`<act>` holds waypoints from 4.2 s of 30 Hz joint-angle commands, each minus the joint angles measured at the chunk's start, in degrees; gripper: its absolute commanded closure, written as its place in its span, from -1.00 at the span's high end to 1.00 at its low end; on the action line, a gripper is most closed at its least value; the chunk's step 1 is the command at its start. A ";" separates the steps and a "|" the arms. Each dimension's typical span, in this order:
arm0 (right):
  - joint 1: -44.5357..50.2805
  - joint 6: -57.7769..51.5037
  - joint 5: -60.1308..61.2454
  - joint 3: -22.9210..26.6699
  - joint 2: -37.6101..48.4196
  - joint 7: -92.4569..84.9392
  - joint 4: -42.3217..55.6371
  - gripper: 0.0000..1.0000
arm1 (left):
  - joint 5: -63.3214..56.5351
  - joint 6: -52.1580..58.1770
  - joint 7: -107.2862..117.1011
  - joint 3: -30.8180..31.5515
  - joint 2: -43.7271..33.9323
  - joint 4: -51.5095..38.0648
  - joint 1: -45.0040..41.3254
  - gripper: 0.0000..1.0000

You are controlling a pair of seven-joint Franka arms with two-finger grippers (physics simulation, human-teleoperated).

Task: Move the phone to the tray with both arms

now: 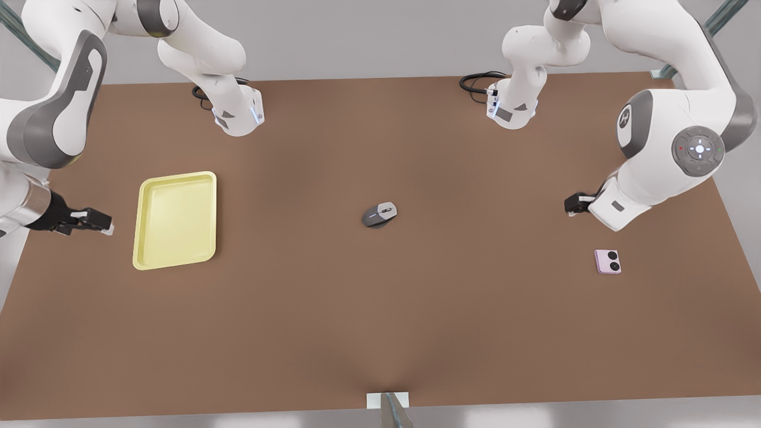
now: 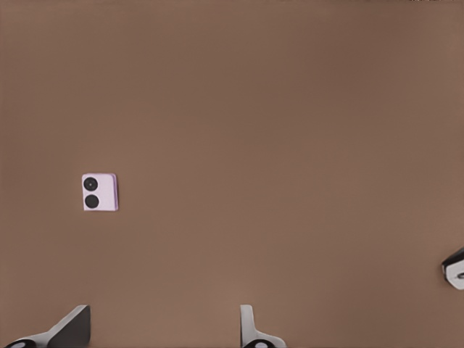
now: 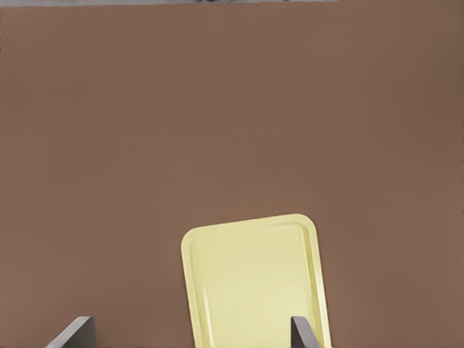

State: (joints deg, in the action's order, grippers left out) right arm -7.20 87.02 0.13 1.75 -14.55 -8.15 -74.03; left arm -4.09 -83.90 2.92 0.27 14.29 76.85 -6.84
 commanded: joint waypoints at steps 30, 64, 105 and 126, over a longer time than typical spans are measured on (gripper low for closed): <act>0.26 2.63 -0.04 0.01 0.05 -3.90 0.12 1.00 | 17.27 -62.62 -52.58 -13.98 20.08 32.39 13.61 1.00; 0.26 2.98 -0.04 0.01 0.05 -3.90 0.03 1.00 | 23.16 -62.88 -52.40 -13.89 24.03 31.95 13.61 0.47; 0.26 2.98 -0.04 0.01 -0.04 -3.81 0.03 1.00 | 18.33 -40.46 61.32 -0.27 36.95 -17.97 -35.17 0.42; 0.00 2.89 -0.39 -0.08 0.14 -3.90 0.03 1.00 | 8.14 -55.23 49.38 -0.36 51.89 -25.88 -46.94 0.48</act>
State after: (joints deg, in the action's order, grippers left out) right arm -7.03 89.99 -0.07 1.68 -14.52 -11.99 -73.95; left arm 5.98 -137.91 49.05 -0.13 66.33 50.89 -53.73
